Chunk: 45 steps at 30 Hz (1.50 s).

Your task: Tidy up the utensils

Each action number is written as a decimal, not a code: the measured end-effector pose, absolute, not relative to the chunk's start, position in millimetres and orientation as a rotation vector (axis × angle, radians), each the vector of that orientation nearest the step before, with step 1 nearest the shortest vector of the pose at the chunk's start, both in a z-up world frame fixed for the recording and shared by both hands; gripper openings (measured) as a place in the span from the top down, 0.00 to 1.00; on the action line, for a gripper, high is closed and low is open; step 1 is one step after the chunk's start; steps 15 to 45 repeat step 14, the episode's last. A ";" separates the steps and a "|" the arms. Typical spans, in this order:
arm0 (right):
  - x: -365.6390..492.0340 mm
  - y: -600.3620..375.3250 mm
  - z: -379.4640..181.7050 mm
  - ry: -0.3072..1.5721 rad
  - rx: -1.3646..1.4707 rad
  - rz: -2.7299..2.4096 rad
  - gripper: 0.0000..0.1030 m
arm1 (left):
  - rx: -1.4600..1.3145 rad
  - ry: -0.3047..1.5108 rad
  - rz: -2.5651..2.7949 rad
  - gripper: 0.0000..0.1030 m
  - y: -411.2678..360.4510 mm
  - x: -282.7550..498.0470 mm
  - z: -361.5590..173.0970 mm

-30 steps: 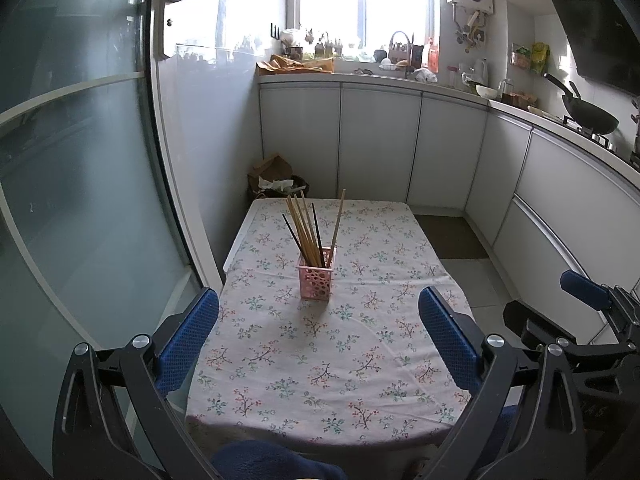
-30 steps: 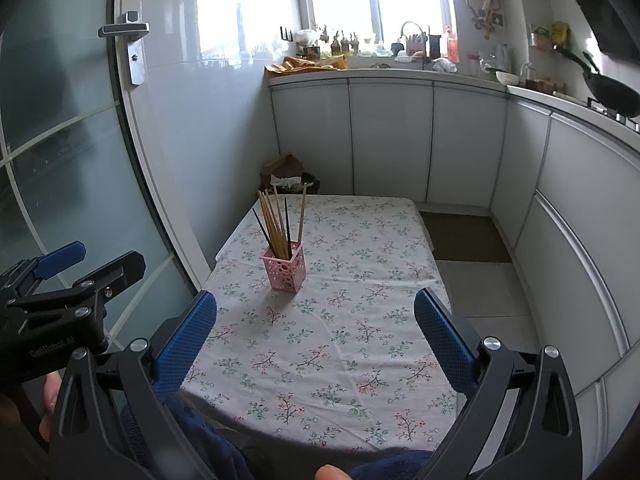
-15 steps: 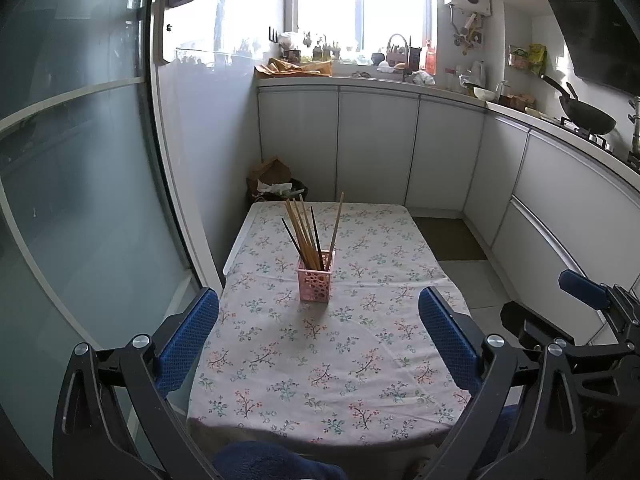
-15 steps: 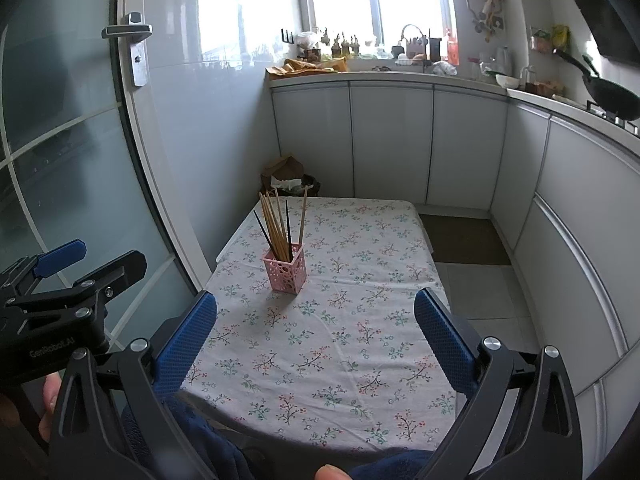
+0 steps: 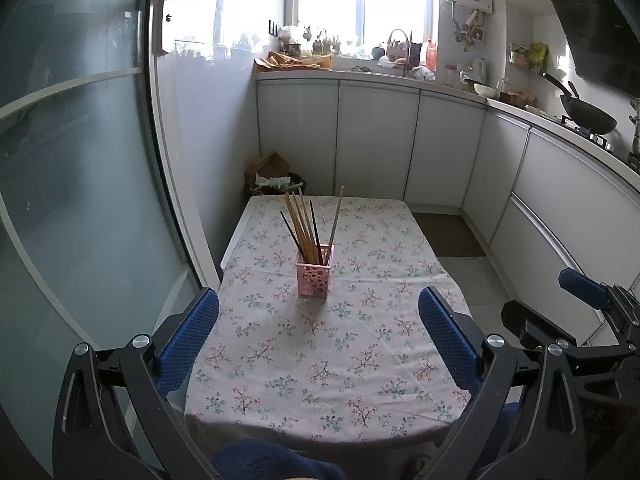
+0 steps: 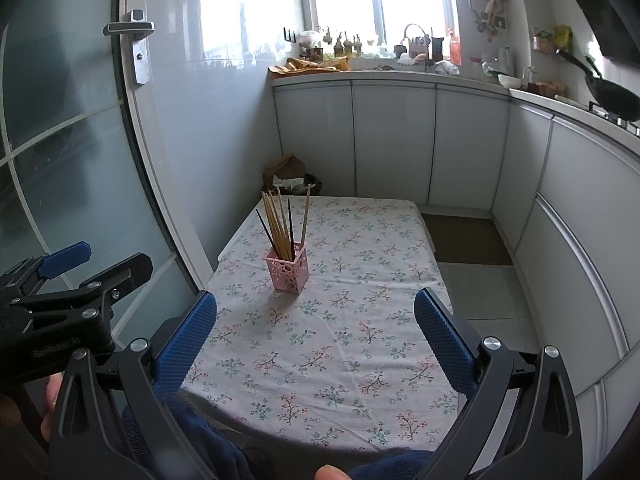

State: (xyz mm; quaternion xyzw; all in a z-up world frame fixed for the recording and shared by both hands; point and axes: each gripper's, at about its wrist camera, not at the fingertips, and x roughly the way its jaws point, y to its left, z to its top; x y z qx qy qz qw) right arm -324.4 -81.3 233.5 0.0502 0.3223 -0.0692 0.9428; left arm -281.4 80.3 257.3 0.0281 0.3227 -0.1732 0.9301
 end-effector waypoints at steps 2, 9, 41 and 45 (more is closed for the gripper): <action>-322.6 -80.1 232.1 0.661 0.100 -0.144 0.06 | 0.064 0.655 -0.348 0.07 80.5 -281.1 256.8; -320.0 -77.3 230.1 0.657 0.091 -0.154 0.06 | 0.053 0.671 -0.357 0.07 83.7 -276.3 253.4; -320.2 -76.5 229.8 0.653 0.083 -0.161 0.06 | 0.044 0.671 -0.356 0.07 84.1 -275.5 252.5; -320.2 -76.5 229.8 0.653 0.083 -0.161 0.06 | 0.044 0.671 -0.356 0.07 84.1 -275.5 252.5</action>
